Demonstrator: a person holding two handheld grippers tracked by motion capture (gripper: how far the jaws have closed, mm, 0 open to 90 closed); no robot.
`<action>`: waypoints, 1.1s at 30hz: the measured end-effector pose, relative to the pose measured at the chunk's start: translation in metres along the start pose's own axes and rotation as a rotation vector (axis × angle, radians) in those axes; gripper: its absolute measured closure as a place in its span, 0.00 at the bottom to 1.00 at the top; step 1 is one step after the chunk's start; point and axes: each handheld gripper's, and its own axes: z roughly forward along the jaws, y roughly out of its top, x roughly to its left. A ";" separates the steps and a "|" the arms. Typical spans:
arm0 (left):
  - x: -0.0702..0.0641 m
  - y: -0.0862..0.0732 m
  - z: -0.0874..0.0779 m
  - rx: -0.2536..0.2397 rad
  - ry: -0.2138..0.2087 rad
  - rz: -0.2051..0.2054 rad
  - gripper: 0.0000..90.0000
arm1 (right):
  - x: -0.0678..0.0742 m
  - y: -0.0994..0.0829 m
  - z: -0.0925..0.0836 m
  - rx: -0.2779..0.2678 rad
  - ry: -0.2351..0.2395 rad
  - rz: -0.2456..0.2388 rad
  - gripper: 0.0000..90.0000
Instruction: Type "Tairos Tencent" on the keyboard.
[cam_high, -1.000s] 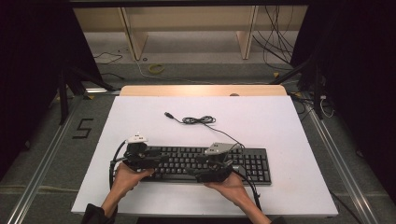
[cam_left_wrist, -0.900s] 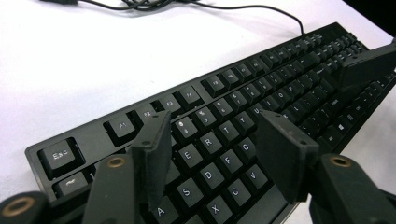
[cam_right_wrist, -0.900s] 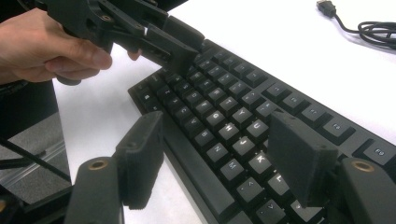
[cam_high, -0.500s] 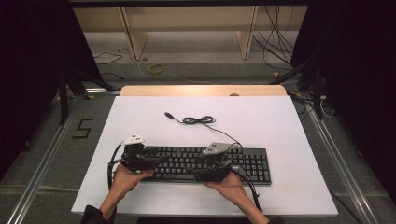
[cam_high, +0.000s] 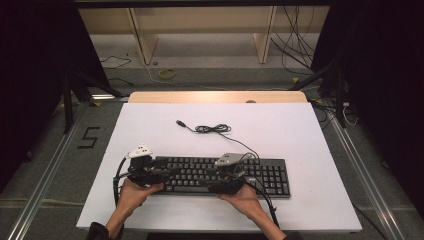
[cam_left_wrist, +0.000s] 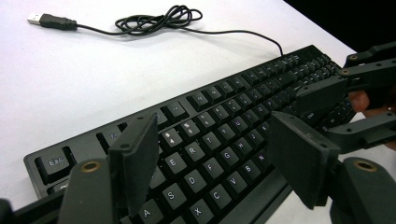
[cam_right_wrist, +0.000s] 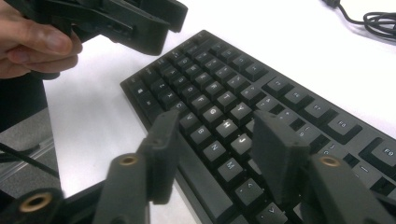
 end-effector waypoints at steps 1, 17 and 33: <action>0.000 0.000 -0.001 -0.001 -0.002 0.002 0.37 | 0.000 0.000 0.001 0.003 -0.003 -0.003 0.62; -0.005 -0.004 -0.005 -0.026 -0.008 0.014 0.35 | 0.000 -0.001 0.011 0.047 -0.007 -0.007 0.85; -0.011 -0.012 -0.009 -0.045 -0.018 0.026 0.34 | 0.005 -0.003 0.032 0.104 -0.045 -0.039 1.00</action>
